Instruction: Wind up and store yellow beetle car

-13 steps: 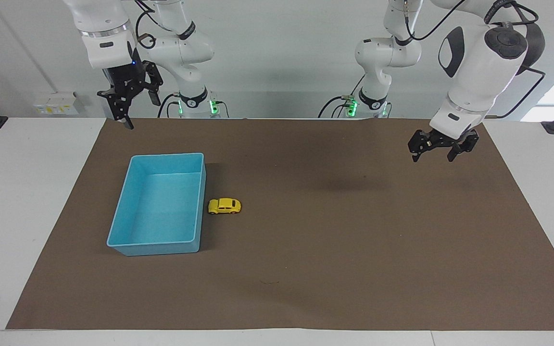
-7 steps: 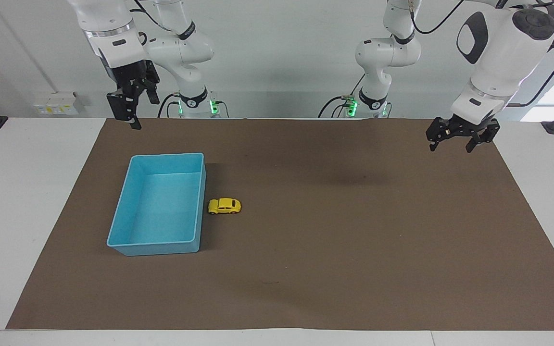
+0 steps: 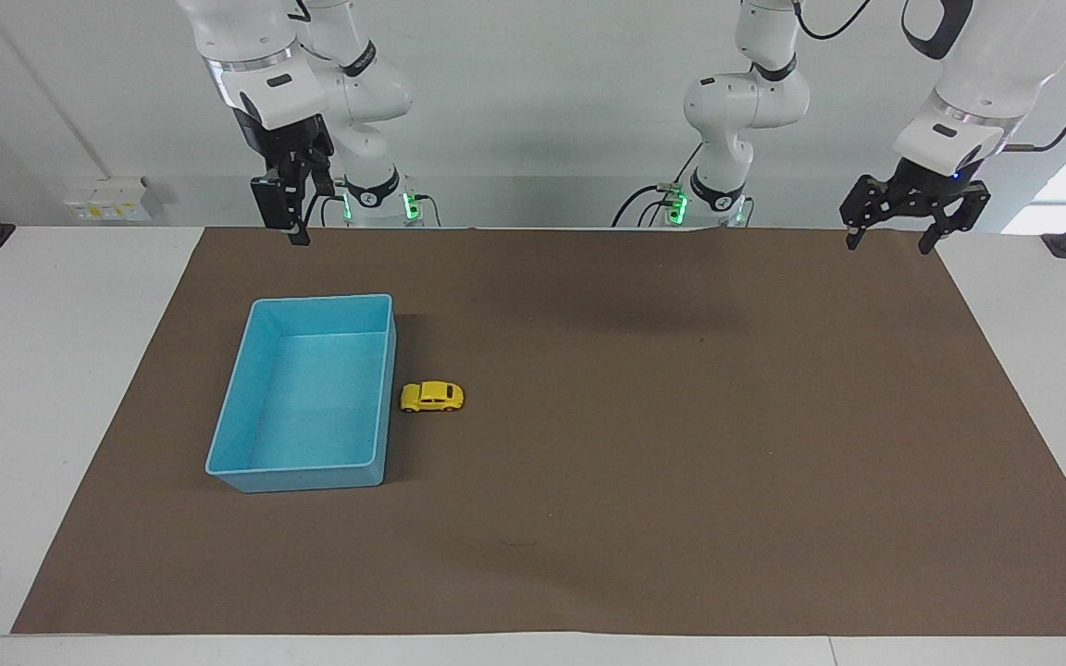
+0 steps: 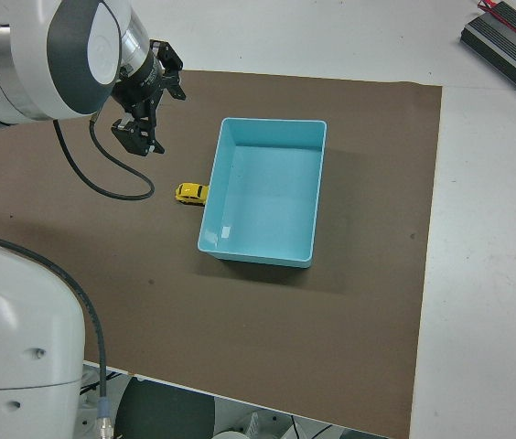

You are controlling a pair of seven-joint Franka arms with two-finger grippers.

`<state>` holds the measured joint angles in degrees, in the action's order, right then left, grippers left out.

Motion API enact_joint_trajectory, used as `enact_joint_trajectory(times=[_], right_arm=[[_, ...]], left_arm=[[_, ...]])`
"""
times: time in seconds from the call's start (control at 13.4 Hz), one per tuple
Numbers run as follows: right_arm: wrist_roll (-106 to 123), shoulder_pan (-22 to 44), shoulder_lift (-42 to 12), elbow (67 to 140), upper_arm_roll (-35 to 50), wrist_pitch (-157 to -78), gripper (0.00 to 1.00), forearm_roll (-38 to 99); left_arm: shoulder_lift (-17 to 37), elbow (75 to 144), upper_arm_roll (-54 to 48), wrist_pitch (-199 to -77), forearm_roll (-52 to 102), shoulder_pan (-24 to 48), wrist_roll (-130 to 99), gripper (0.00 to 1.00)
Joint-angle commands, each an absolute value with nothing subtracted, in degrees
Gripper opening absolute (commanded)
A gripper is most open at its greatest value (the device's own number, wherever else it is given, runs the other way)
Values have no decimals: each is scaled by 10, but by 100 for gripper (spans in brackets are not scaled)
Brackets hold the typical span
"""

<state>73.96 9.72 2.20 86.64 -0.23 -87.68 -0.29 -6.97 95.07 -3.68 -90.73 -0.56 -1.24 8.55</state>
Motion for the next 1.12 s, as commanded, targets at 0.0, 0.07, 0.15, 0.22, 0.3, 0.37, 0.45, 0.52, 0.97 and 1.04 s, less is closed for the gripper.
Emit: enact_joint_trajectory(times=[0.0,0.07,0.15,0.22,0.3,0.37,0.45,0.52,0.97,1.04], right_arm=[[758,96,22,874,-2,-868,100,-5],[758,98,21,875,3,-867,100,-5],[758,105,21,875,4,-867,100,-6],[758,108,18,875,4,-865,100,-6],[757,117,12,876,5,-861,100,-5],[754,126,8,875,5,-860,100,-6],[753,131,3,876,5,-861,100,-8],[753,137,2,879,5,-862,100,-9],[751,138,-2,890,5,-870,100,-7],[747,141,-3,900,5,-880,100,-7]], left_arm=[[-71,892,-42,-840,7,-21,99,100],[-72,883,-41,-831,12,-21,98,100],[-72,882,-40,-829,18,-22,98,100],[-73,886,-38,-830,22,-22,97,100],[-76,890,-39,-830,26,-20,92,100],[-77,888,-43,-829,26,-15,91,100],[-77,887,-48,-829,26,-11,91,100],[-77,887,-55,-829,26,-6,91,100],[-77,887,-45,-825,25,-27,92,100],[-77,887,-45,-826,25,-28,90,100]])
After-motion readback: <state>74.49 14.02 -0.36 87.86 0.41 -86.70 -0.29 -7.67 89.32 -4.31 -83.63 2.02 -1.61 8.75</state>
